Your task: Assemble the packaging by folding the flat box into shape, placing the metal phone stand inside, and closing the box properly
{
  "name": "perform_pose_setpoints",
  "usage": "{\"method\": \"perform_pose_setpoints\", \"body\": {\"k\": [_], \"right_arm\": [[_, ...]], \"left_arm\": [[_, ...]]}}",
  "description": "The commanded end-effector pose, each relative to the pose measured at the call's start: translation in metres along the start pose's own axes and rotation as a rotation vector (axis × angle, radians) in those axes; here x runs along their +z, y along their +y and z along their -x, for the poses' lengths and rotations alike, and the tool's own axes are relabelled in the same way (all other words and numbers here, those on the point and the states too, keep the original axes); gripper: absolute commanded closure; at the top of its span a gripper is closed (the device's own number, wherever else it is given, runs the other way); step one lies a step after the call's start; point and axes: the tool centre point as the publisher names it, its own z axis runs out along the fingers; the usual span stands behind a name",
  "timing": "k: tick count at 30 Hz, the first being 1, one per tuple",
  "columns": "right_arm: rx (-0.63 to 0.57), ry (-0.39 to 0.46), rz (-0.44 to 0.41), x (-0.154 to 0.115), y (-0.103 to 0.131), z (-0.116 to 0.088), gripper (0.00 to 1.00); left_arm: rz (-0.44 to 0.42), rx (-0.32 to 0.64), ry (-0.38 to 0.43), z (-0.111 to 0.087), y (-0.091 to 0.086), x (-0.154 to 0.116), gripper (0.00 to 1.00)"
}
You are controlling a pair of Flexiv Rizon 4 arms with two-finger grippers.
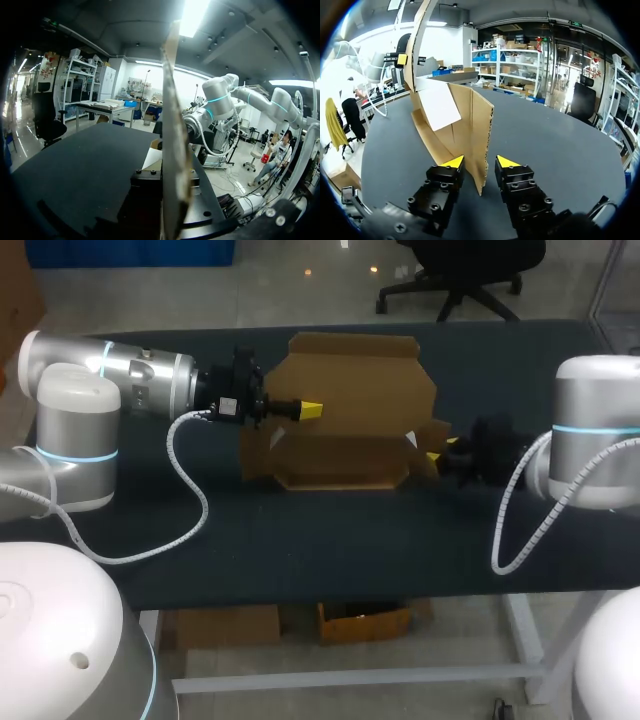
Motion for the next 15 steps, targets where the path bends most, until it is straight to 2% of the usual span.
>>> {"method": "perform_pose_setpoints", "body": {"k": [1, 9, 15], "right_arm": [[0.002, -0.001, 0.04, 0.0009, -0.0055, -0.0001, 0.67], [0.008, 0.001, 0.056, 0.0023, -0.0076, -0.002, 0.69], [0.006, 0.008, 0.076, 0.004, -0.0087, -0.0034, 0.75]], "left_arm": [[-0.002, 0.001, -0.002, -0.0003, 0.002, 0.0004, 1.0], [-0.002, 0.001, -0.002, -0.0003, 0.002, 0.0004, 1.0], [-0.002, 0.001, -0.002, -0.0003, 0.002, 0.0004, 1.0]]}}
